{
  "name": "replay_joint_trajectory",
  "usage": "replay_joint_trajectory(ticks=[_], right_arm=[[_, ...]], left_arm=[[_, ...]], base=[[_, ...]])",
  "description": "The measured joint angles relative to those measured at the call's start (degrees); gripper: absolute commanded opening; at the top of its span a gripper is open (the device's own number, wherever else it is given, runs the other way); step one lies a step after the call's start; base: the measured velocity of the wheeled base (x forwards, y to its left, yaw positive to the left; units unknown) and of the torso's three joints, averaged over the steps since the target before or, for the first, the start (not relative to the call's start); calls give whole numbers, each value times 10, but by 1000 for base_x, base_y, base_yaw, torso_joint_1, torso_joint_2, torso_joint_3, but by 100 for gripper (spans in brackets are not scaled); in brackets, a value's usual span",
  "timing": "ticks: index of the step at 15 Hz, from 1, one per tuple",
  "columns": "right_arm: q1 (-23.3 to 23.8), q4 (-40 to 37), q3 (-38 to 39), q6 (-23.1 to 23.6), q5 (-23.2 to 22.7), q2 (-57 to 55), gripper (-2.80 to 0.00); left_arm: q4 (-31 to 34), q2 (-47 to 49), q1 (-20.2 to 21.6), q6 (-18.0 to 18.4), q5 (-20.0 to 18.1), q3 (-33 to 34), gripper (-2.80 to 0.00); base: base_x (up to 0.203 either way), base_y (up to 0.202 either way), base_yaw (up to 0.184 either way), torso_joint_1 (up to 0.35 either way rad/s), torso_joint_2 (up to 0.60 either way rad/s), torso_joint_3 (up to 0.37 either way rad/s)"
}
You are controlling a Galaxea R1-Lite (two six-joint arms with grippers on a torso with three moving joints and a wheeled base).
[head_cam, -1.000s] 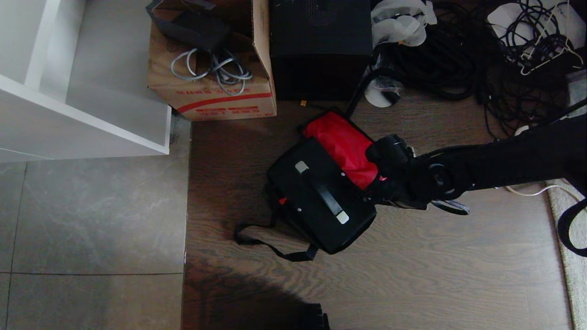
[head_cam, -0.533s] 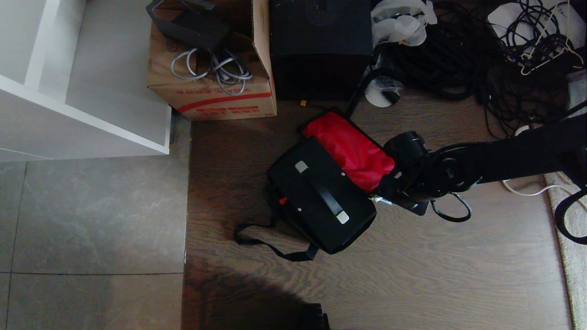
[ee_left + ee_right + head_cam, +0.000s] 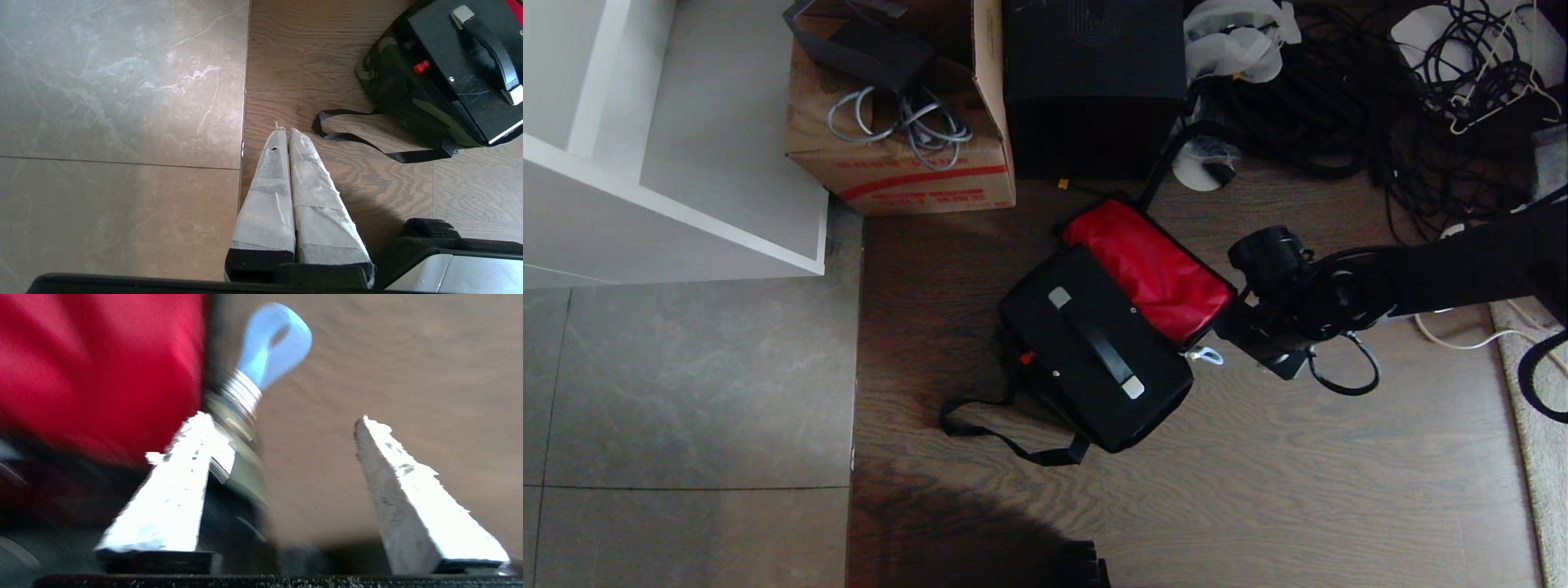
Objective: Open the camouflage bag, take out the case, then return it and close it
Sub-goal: Close the top of the storage box
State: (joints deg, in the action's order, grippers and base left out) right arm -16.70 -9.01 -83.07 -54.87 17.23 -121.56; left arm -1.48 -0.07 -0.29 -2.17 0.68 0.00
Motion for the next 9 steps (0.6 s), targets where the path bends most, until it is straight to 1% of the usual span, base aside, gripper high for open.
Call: replay_joint_trajectory(ticks=[2, 3, 5, 7, 9], right_arm=[[2, 55, -10, -74, 21, -28, 0], [4, 66, -14, -102, 24, -40, 0], [10, 83, -28, -147, 26, -63, 0], [19, 126, -48, -177, 24, -86, 0], [26, 173, -64, -213, -2, -102, 0]], left_arm=[[0, 0, 0, 0, 0, 0, -280], [0, 0, 0, 0, 0, 0, -280], [0, 0, -1, 0, 0, 0, -280], [0, 0, 0, 0, 0, 0, -280], [0, 0, 0, 0, 0, 0, -280]], base=[[0, 0, 0, 0, 0, 0], [0, 0, 0, 0, 0, 0], [0, 0, 0, 0, 0, 0], [0, 0, 0, 0, 0, 0], [0, 0, 0, 0, 0, 0]])
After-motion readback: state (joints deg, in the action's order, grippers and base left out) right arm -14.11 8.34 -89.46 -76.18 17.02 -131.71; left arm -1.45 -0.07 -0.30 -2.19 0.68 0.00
